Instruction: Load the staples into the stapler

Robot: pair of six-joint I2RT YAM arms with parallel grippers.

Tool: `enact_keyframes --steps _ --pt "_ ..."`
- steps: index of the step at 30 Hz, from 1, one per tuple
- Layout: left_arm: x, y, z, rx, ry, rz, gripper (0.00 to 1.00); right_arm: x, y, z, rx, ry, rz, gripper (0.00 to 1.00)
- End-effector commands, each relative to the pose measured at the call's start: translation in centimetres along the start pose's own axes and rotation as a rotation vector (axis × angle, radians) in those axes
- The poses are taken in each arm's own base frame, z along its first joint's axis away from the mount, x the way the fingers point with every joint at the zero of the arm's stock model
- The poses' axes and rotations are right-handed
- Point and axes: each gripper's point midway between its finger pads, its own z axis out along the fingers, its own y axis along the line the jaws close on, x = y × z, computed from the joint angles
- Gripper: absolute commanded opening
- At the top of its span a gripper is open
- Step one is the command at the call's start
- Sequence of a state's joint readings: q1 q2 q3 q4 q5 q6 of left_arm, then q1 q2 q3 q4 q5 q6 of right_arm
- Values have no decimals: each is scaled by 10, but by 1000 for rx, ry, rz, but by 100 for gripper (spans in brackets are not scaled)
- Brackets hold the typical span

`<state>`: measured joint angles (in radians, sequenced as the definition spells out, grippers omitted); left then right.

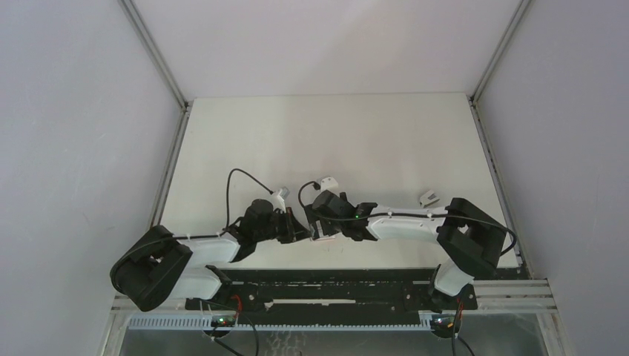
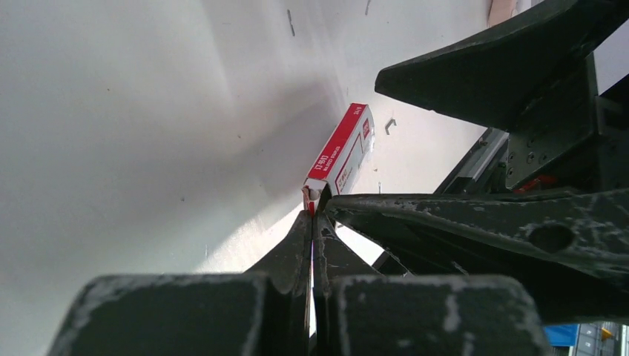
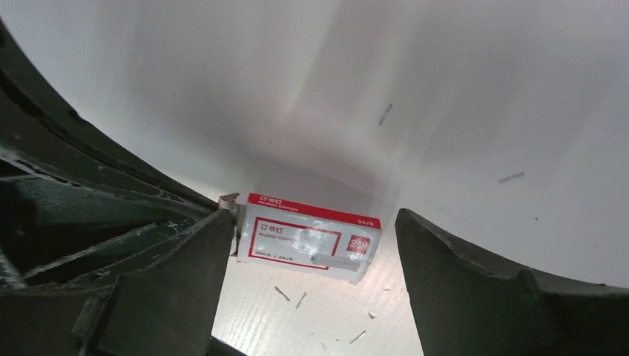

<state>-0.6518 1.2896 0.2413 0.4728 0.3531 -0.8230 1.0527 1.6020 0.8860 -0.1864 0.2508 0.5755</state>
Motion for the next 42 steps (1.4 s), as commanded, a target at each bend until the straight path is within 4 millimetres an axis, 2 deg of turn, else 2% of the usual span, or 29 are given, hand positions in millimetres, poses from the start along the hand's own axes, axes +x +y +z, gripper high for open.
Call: enact_keyframes --steps 1,14,24,42 --pt "-17 -20 3 66 -43 7 0 -11 1 -4 46 -35 2 80" --pt "-17 -22 2 81 -43 5 0 -8 3 2 56 -17 -7 80" --pt "-17 -21 1 74 -54 -2 0 -4 -9 3 122 -11 -14 79" --pt "-15 4 0 -9 -65 -81 0 0 -24 3 187 5 -13 79"
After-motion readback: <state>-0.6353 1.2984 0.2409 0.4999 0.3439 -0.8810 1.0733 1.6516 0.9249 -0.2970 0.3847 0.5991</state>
